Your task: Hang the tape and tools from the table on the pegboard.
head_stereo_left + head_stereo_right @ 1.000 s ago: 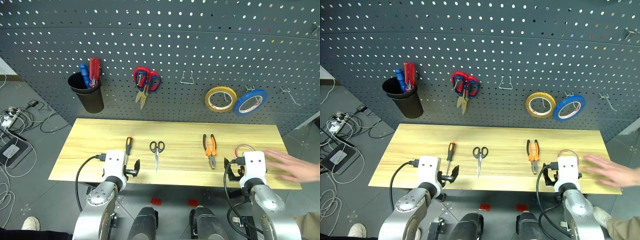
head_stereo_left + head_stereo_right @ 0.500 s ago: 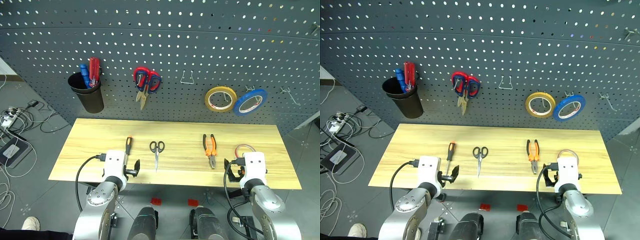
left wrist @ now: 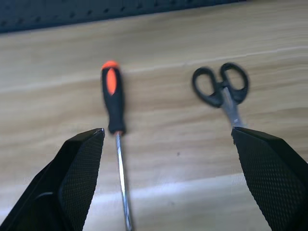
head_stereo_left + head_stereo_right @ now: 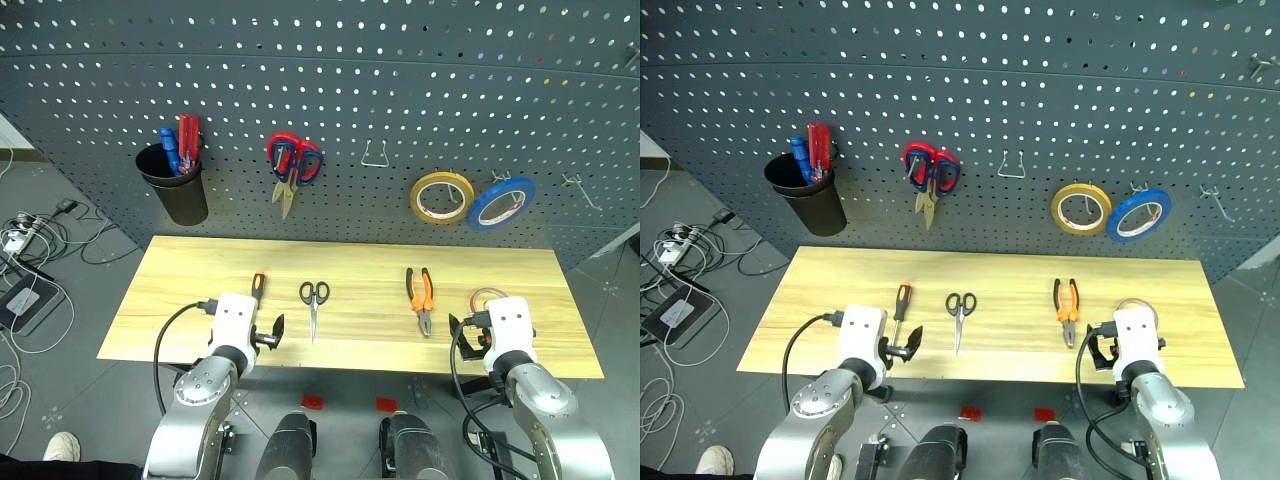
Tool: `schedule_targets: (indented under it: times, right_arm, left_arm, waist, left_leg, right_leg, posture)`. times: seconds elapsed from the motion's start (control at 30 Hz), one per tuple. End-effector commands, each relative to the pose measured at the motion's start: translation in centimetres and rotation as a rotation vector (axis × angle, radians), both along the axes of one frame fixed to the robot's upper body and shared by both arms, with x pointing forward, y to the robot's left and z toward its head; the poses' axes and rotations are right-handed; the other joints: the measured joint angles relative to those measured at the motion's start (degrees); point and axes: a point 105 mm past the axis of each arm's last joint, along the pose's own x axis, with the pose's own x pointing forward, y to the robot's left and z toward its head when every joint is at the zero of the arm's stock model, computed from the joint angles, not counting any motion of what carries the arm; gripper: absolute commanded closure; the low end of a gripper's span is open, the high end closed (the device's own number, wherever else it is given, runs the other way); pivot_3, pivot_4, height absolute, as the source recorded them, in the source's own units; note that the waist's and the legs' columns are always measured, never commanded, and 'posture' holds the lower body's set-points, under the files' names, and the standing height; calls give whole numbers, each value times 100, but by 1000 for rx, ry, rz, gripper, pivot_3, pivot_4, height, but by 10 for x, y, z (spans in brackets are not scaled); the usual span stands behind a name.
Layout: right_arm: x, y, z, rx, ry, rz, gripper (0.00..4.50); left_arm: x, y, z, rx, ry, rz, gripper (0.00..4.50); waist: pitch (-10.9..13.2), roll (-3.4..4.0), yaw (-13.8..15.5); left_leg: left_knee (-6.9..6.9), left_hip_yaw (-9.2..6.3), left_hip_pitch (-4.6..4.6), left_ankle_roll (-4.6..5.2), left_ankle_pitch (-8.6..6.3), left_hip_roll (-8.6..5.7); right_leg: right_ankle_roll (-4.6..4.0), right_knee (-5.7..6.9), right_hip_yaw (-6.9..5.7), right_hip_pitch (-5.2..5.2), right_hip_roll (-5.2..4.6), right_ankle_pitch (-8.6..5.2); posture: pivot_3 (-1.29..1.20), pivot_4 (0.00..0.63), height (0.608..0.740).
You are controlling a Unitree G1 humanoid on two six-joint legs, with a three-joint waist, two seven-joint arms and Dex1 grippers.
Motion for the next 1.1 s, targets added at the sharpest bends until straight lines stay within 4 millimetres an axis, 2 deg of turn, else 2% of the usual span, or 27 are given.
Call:
schedule_targets:
  times: [0.03,0.17,0.27,0.43,0.53,0.7,0.9,1.1]
  right_arm:
    - [7,-11,8,-4,-26,5,0]
    - [17,-18,8,-7,-1,26,0]
    - [26,-20,7,-21,8,73,0]
    - [40,-29,8,-19,12,75,0]
    - [50,-30,9,-19,6,89,0]
    - [66,-37,15,-15,-12,78,0]
    - [78,-47,19,16,-14,44,0]
    - [85,-55,14,90,20,-6,0]
  left_arm:
    - [10,-32,18,-22,-57,-222,42]
    - [21,-73,39,-73,-101,-477,42]
    - [25,-116,50,-72,-135,-712,42]
    - [27,-166,56,-67,-168,-979,42]
    - [31,-190,56,-28,-207,-1070,42]
    - [35,-208,54,6,-240,-1157,42]
    - [43,-211,54,33,-261,-1189,42]
    - [53,-217,62,34,-298,-1176,42]
  waist:
    - [69,8,-7]
    - [212,5,-86]
    - [354,4,-129]
    - [544,-3,-167]
    - [655,-5,-226]
    - [827,-15,-281]
    - [1003,-18,-282]
    - [1111,-21,-279]
  left_leg:
    - [1,0,2,0,0,0]
    - [5,3,-4,1,1,-1]
    - [7,5,-5,1,1,2]
    - [29,16,-17,2,1,3]
    - [41,16,-20,3,1,3]
    - [66,16,-32,5,-1,4]
    - [71,18,-38,4,-1,6]
    - [77,19,-47,4,0,6]
  right_leg:
    - [0,1,0,1,0,0]
    - [0,9,1,-4,0,0]
    - [-1,14,1,-6,3,0]
    - [-1,23,1,-9,3,0]
    - [-1,27,1,-9,3,1]
    - [0,31,-1,-10,3,1]
    - [1,35,-2,-17,3,2]
    - [4,36,-8,-19,1,3]
  posture:
    - [46,312,740]
    - [32,353,740]
    - [24,377,740]
    - [12,411,740]
    - [-4,425,740]
    - [-19,453,740]
    - [-22,484,740]
    - [-13,496,740]
